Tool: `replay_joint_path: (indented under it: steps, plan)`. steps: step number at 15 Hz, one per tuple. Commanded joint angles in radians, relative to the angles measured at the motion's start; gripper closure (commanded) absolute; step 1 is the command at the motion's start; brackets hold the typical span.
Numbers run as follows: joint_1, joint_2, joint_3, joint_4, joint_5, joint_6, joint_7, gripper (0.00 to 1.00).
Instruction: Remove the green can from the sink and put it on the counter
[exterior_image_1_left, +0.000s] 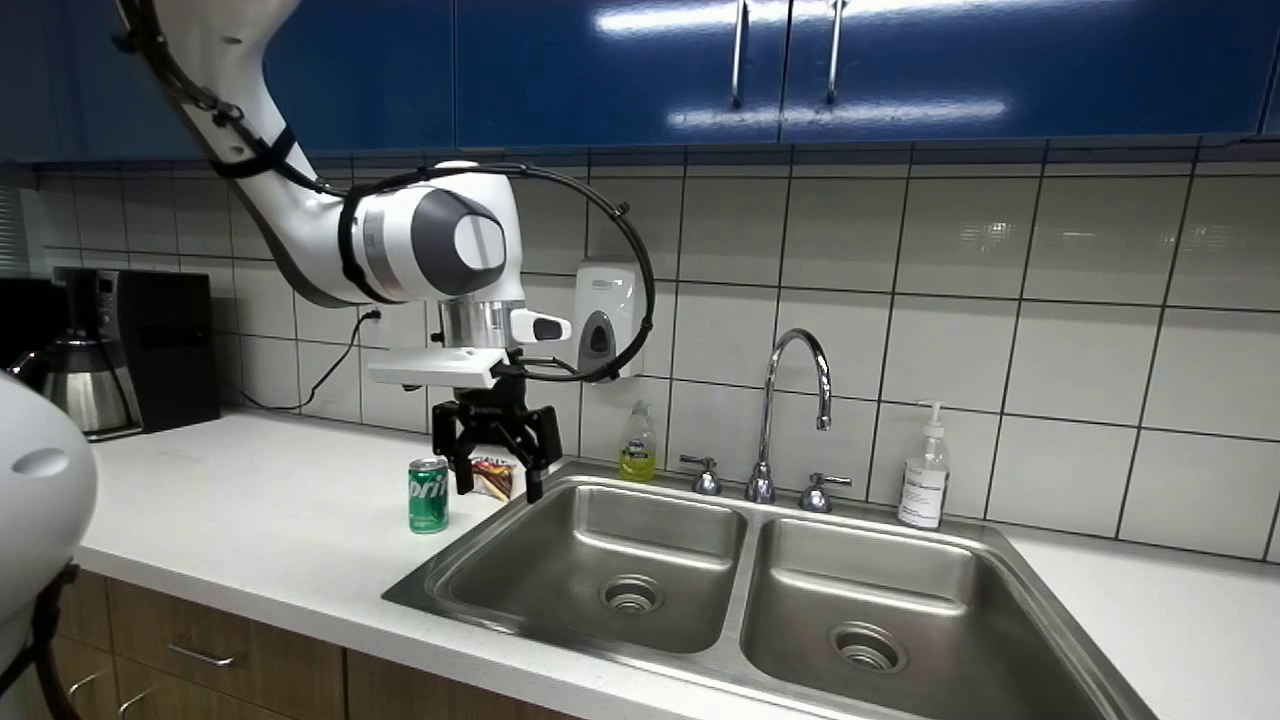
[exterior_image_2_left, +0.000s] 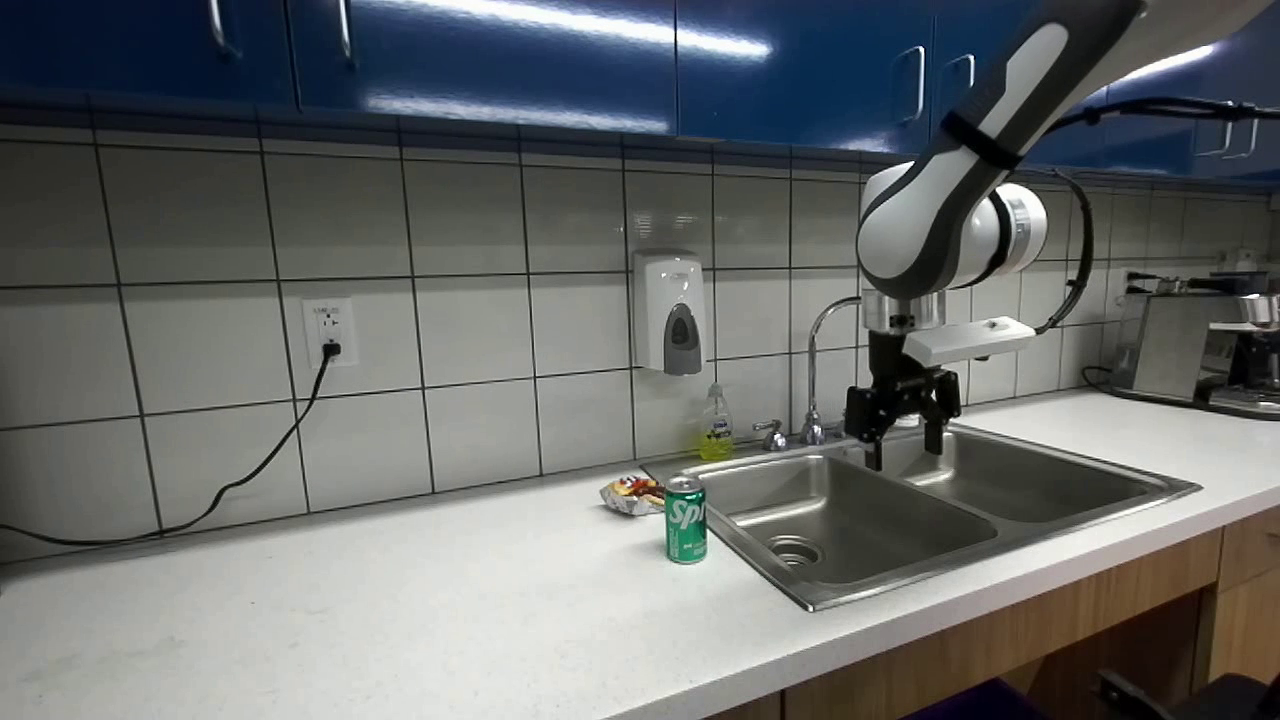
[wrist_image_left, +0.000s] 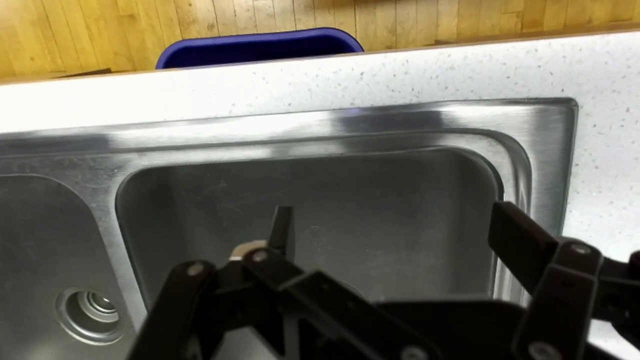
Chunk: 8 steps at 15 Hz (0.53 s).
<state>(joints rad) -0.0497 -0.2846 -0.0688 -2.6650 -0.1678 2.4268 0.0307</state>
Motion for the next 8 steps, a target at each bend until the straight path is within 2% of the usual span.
replay_joint_path:
  steps: [1, 4, 5, 8]
  plan:
    - [-0.006, -0.036, -0.013, -0.013, 0.024, -0.041, -0.093, 0.0]
    - [-0.011, -0.03, -0.017, -0.007, 0.041, -0.077, -0.094, 0.0]
    - [-0.011, -0.001, -0.005, 0.0, 0.03, -0.038, -0.066, 0.0]
    - [-0.011, 0.002, -0.005, 0.0, 0.03, -0.039, -0.066, 0.0]
